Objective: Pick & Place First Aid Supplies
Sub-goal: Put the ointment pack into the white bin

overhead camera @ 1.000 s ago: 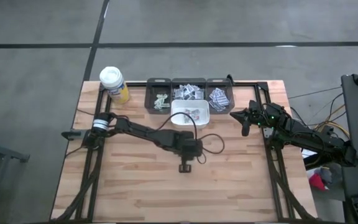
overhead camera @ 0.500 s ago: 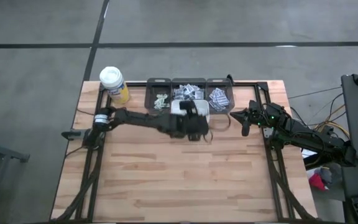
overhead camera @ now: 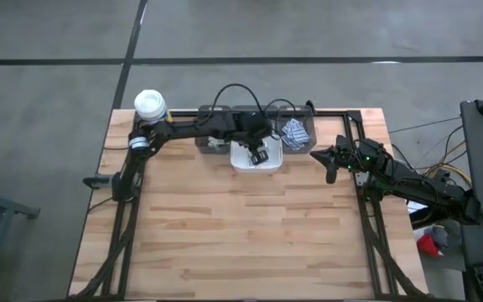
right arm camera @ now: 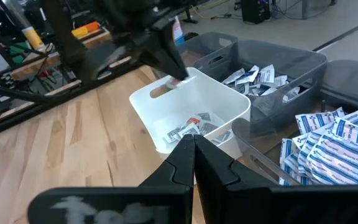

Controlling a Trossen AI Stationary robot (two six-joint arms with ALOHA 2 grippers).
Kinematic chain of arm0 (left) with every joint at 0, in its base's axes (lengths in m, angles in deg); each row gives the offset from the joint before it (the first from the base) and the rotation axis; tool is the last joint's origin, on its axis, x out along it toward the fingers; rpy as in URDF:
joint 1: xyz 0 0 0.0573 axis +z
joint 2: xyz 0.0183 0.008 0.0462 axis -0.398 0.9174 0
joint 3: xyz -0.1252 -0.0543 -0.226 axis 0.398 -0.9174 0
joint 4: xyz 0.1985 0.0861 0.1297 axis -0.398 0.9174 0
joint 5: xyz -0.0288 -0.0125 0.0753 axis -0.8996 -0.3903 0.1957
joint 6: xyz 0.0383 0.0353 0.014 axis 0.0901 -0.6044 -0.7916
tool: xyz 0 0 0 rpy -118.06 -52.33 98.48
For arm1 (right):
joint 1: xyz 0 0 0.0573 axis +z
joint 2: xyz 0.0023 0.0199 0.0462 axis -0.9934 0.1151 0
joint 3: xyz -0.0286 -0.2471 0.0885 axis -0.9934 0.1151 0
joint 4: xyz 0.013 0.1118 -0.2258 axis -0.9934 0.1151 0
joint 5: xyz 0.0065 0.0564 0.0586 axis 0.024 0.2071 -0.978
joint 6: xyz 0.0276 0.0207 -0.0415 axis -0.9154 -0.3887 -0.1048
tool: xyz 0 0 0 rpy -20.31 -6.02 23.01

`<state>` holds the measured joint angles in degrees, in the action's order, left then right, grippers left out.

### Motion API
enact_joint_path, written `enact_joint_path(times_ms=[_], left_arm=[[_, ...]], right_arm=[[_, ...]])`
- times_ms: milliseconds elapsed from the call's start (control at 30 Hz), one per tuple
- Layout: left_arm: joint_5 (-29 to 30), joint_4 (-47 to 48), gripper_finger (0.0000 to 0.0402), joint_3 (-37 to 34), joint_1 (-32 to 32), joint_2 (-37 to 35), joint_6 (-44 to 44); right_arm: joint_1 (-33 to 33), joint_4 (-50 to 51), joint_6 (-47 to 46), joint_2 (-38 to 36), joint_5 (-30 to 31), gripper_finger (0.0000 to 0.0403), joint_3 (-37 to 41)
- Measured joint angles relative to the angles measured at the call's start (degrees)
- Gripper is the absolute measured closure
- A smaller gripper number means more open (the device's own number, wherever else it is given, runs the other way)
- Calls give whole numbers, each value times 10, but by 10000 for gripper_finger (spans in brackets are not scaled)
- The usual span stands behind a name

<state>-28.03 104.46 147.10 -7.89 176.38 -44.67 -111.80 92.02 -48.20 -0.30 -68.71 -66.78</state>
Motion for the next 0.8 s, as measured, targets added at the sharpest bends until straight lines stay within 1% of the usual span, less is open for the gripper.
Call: enact_joint_path(times_ms=[133, 367, 533, 633, 800], left_arm=[[-7, 6, 401, 0, 7, 18, -9], [-14, 15, 401, -3, -5, 65, -26], [-15, 11, 399, -4, -5, 75, -24], [-18, 10, 387, -4, -4, 75, -24], [-19, 10, 346, -5, -4, 75, -29]], right_arm=[[0, 0, 1, 0, 0, 394, 0], [0, 0, 1, 0, 1, 394, 0], [0, 0, 1, 0, 0, 394, 0], [0, 0, 1, 1, 0, 394, 0], [0, 0, 1, 1, 0, 394, 0]])
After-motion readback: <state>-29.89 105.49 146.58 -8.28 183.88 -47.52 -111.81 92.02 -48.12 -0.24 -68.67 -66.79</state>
